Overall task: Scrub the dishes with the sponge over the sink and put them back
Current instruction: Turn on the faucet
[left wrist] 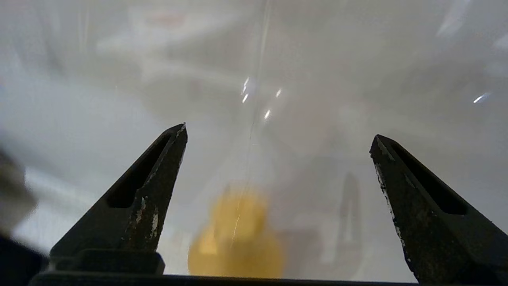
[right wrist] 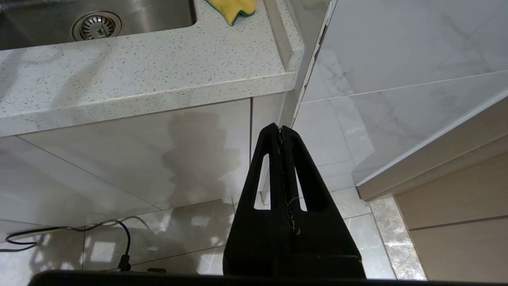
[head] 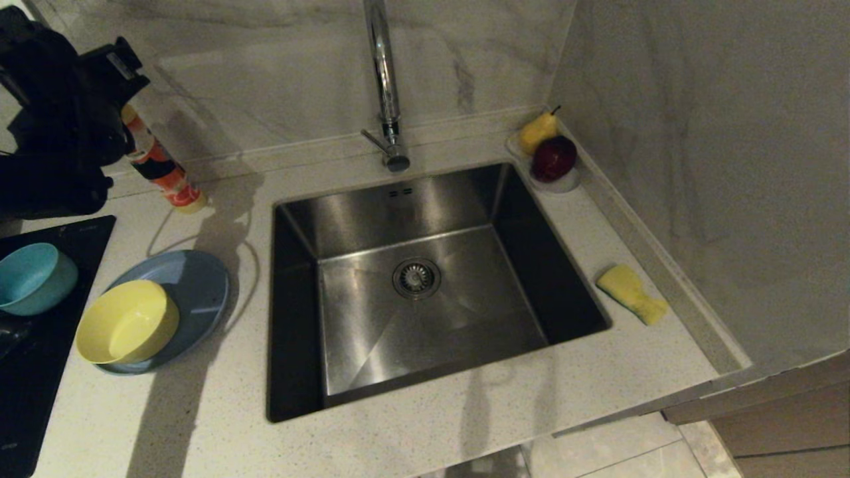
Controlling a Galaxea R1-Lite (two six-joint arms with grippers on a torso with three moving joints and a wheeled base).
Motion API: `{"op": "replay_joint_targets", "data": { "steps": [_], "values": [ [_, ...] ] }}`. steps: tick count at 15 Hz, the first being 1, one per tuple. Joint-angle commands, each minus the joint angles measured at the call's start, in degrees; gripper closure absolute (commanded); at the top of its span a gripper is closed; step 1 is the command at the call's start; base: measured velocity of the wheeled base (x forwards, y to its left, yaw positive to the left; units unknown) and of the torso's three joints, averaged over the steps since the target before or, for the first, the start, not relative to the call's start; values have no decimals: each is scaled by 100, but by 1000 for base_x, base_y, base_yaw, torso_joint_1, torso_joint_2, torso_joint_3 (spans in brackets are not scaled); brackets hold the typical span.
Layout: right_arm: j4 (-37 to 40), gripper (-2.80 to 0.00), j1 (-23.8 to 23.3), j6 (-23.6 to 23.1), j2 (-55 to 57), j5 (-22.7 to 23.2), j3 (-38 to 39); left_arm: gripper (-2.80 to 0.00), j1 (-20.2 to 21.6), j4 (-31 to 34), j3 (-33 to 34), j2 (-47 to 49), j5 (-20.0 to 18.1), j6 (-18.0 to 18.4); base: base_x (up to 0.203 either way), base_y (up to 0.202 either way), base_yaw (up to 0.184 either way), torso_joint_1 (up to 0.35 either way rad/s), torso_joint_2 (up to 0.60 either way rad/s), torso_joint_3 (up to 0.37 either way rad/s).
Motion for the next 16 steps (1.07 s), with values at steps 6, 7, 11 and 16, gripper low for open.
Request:
{"op": "replay_joint_targets", "data": {
  "steps": [6,7,11,16],
  "values": [
    [0,0,2,-6,-9,1,1,-280,2,2180,225,-2504,-141,280,0,0,0,0,0,0],
    [4,0,2,0,-9,1,1,-280,3,2593,295,-2861,-188,344,0,0,0,0,0,0],
    [-2,0,2,-9,-9,1,1,0,-14,3859,1023,-4230,-391,601,0,0,0,0,0,0],
    [4,0,2,-8,-9,2,1,0,-65,4237,2992,-5895,-1452,632,0,0,0,0,0,0]
  ]
}}
